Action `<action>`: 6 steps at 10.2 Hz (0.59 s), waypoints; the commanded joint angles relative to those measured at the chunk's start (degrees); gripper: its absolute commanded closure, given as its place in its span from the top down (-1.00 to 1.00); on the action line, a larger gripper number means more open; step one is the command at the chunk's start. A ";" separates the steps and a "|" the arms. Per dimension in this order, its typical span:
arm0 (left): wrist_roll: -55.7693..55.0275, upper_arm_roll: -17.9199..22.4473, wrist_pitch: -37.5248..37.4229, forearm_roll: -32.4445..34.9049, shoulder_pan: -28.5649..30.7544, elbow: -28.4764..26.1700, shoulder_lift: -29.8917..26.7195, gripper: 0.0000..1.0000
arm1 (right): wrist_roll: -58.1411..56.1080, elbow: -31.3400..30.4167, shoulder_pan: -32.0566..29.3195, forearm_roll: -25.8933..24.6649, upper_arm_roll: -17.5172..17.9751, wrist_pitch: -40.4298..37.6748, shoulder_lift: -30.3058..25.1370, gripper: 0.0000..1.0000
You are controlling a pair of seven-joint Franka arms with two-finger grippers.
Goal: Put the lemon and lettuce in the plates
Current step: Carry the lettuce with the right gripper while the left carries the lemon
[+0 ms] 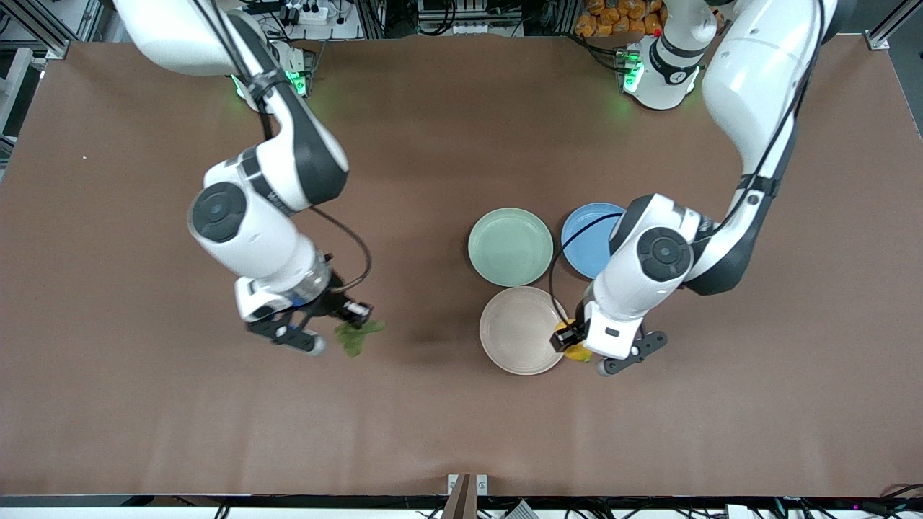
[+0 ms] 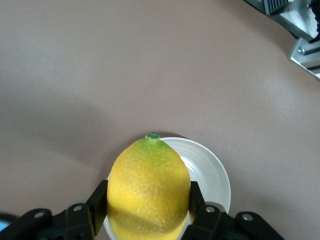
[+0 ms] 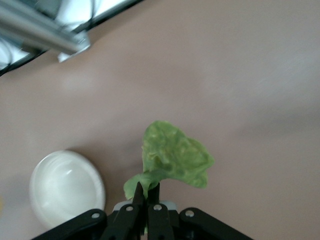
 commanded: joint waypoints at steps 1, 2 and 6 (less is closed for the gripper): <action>-0.86 0.47 5.74 -1.25 -2.73 0.67 5.04 -1.00 | 4.27 2.01 1.30 0.72 3.87 -0.98 -0.03 -1.00; -1.04 0.64 5.85 -1.17 -4.22 0.24 6.19 -1.00 | 6.28 2.01 5.58 0.63 2.49 -0.37 0.32 -1.00; -2.00 1.43 5.85 -0.37 -5.65 0.23 5.24 1.00 | 14.71 1.22 19.39 2.48 -1.37 6.01 3.30 -1.00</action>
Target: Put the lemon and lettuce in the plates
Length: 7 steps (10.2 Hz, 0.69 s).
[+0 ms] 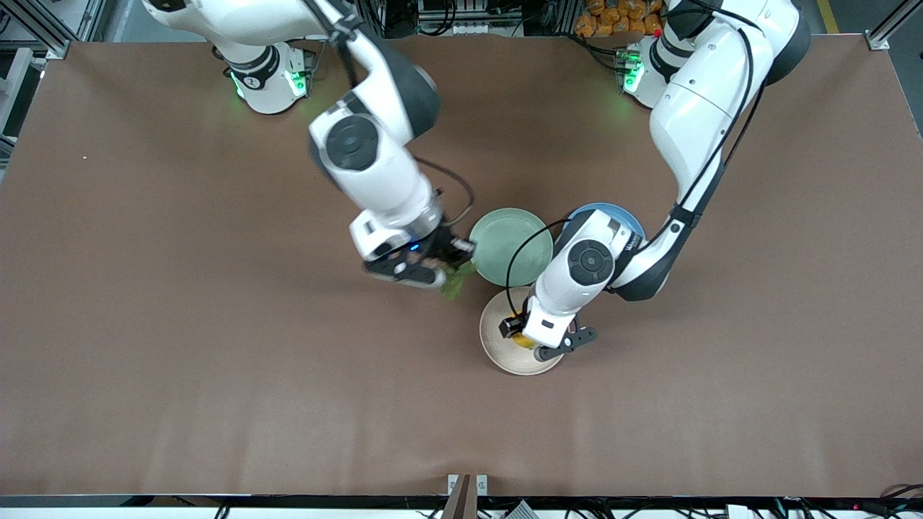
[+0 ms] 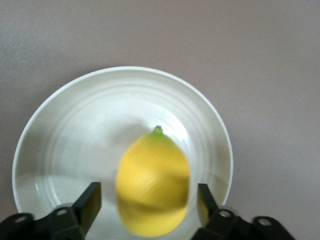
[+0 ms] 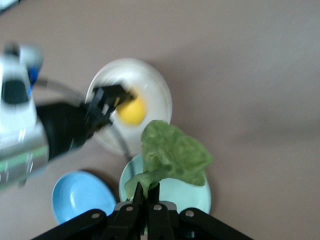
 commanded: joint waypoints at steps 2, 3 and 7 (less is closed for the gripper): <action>-1.12 2.41 -0.43 -0.37 1.40 0.01 -4.00 1.00 | 8.62 -0.04 11.83 1.28 -4.82 9.37 4.72 -1.00; -1.21 3.81 -0.61 -0.37 2.62 0.01 -5.67 1.00 | 9.85 -1.43 13.60 1.10 -4.83 12.97 5.52 -1.00; -1.04 6.99 -9.03 -0.28 9.56 -0.43 -14.80 1.00 | 10.22 -4.78 17.30 0.23 -5.27 17.93 10.69 -1.00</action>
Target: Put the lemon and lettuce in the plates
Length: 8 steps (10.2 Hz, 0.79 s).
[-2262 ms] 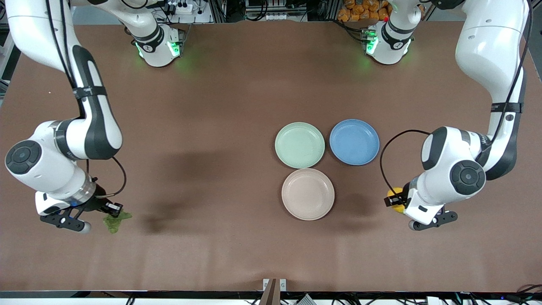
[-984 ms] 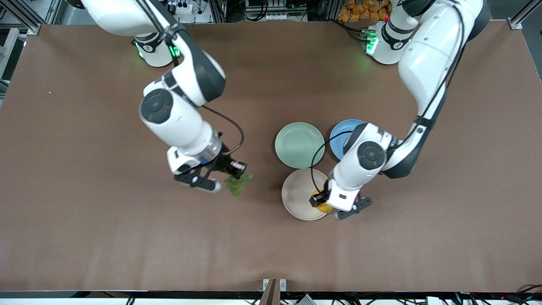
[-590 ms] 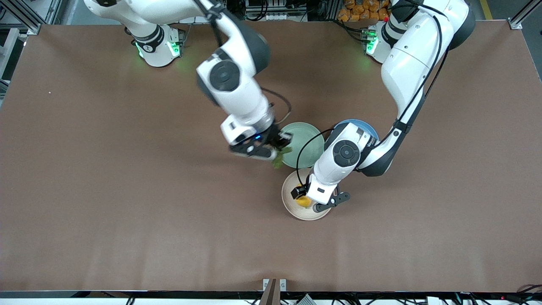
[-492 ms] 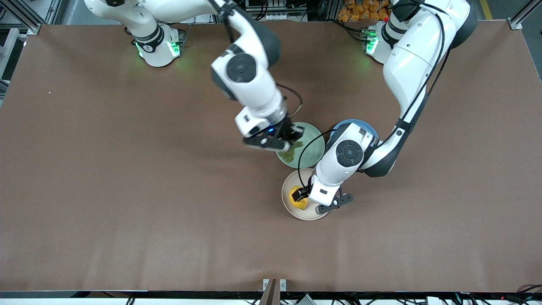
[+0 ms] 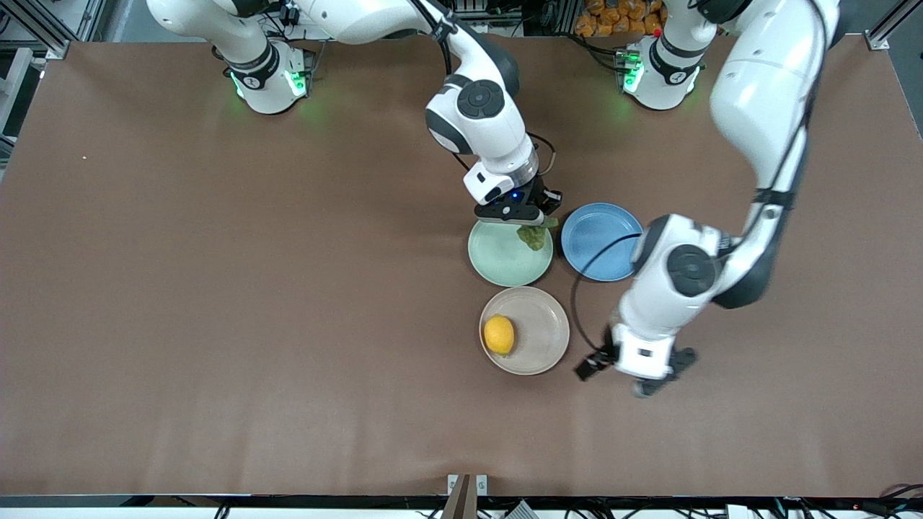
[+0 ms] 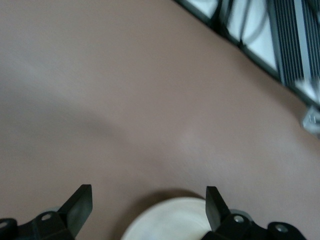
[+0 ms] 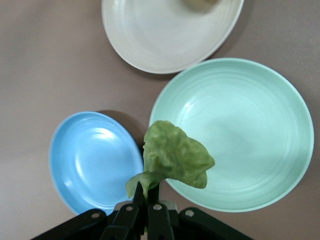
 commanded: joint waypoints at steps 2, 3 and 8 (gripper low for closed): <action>-1.42 0.55 -4.45 -1.16 5.38 -4.92 -8.97 1.00 | 1.21 -6.61 1.85 -2.64 -1.05 4.83 2.66 0.11; -2.55 0.37 -4.46 -1.25 6.61 -9.12 -12.03 1.00 | 6.26 -6.81 1.33 -2.56 -0.97 4.76 2.48 0.99; -0.98 -0.76 -4.28 -8.11 11.10 -25.83 -27.86 1.00 | 2.41 -6.73 -11.22 -2.47 3.43 -13.30 -14.87 1.00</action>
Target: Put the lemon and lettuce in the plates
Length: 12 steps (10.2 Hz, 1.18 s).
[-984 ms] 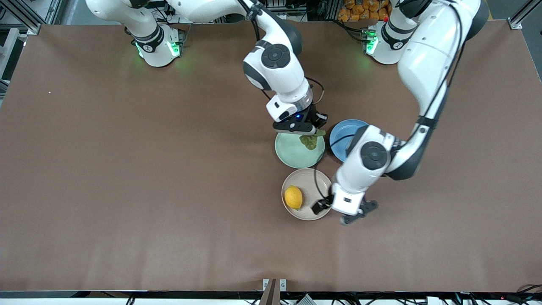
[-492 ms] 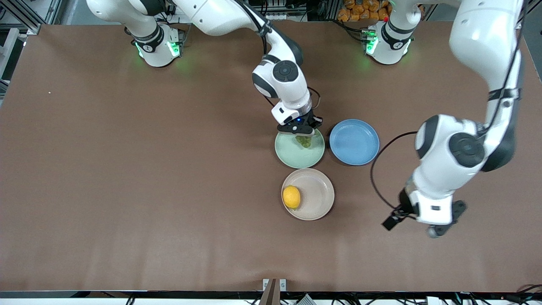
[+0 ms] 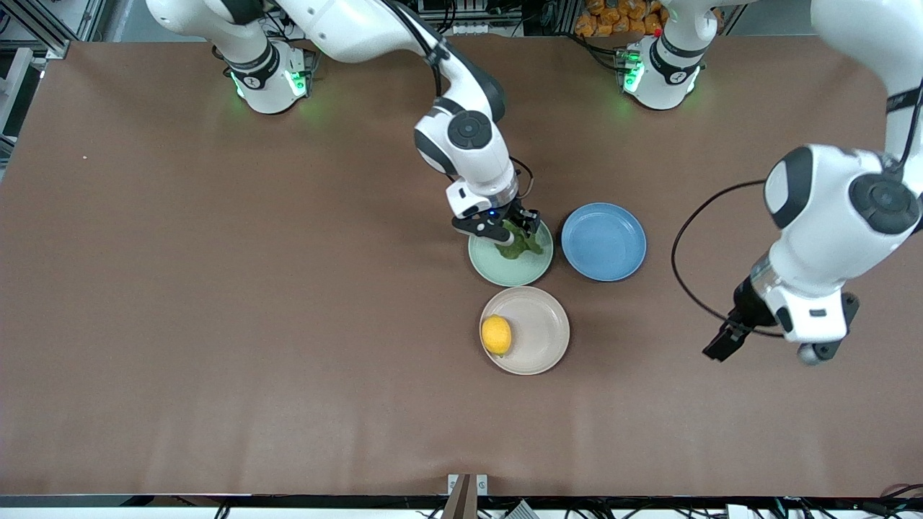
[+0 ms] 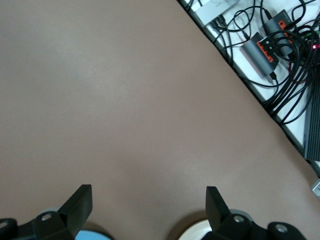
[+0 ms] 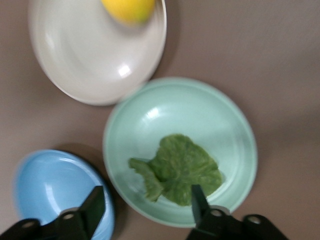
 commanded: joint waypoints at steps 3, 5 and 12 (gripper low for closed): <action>2.15 1.95 0.52 -4.44 -4.79 -16.57 -14.47 1.00 | -16.88 -6.66 -22.84 -0.70 9.31 -18.18 -23.38 1.00; 9.86 6.27 -0.96 -4.89 -8.42 -17.64 -16.50 1.00 | -28.22 -12.04 -35.43 -0.61 10.66 -20.83 -34.11 1.00; 36.25 9.10 -16.78 -4.89 -8.87 -3.77 -18.53 1.00 | -71.19 -11.17 -41.46 -1.58 -13.83 -37.11 -41.28 1.00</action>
